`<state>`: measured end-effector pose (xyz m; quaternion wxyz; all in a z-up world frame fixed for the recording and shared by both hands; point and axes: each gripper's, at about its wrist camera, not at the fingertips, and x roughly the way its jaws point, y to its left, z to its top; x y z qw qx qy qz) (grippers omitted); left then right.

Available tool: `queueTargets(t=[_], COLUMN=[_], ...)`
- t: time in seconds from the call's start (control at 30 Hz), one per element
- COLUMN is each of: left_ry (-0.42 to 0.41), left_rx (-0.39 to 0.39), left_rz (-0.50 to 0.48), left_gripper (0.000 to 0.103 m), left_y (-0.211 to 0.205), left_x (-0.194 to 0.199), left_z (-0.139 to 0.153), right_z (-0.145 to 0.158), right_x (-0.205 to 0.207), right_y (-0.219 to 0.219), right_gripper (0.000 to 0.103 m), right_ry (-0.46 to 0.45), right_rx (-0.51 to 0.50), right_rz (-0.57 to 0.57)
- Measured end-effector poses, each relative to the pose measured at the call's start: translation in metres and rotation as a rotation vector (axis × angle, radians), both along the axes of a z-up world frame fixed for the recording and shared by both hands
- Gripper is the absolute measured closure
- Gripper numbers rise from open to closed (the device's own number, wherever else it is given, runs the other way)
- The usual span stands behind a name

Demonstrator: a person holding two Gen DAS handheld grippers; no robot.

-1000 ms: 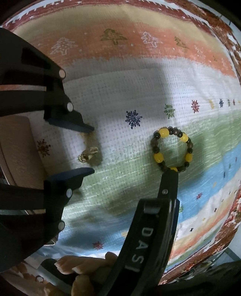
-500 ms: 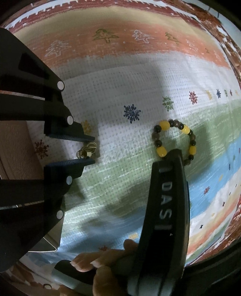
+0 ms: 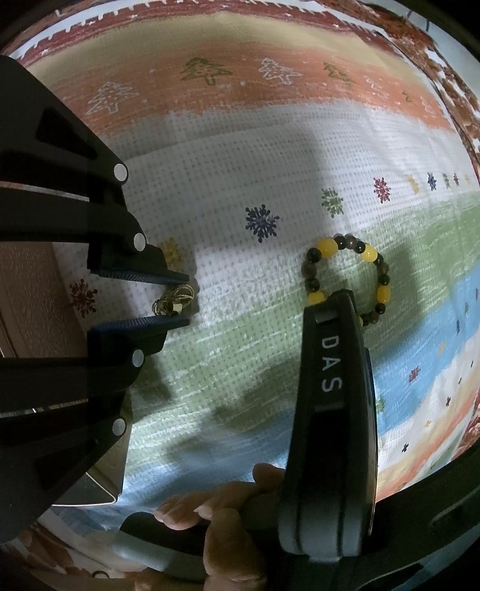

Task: Organize jewelry
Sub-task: 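Grasp the small gold charm with the left tool while the right tool grasps the yellow-black bracelet, then lift the charm and bracelet with both tools and carry them toward the tin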

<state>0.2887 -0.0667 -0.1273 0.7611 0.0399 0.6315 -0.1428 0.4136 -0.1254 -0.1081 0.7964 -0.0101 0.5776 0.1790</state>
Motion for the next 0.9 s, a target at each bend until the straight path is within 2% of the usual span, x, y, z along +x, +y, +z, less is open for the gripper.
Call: queueTargets(t=[0.23, 0.37, 0.7, 0.83, 0.9], left_ry=[-0.001, 0.001, 0.001, -0.002, 0.0], left_rx=[0.001, -0.006, -0.01, -0.017, -0.02], left_rz=[-0.002, -0.001, 0.001, 0.023, 0.026], left_gripper=[0.087, 0.087, 0.087, 0.094, 0.094], left_y=[-0.003, -0.003, 0.002, 0.007, 0.011], left_x=[-0.001, -0.001, 0.002, 0.003, 0.004], left_z=[0.0, 0.001, 0.0, 0.001, 0.001], right_z=[-0.003, -0.003, 0.0, 0.004, 0.008], right_x=[0.002, 0.002, 0.001, 0.001, 0.0], right_y=[-0.007, -0.011, -0.014, -0.015, -0.016], right_gripper=[0.082, 0.089, 0.09, 0.09, 0.09], right_ry=[-0.01, -0.01, -0.009, -0.011, -0.012], right_rx=[-0.017, -0.015, -0.005, 0.0, 0.012], right_rz=[-0.016, -0.023, -0.029, -0.032, -0.033])
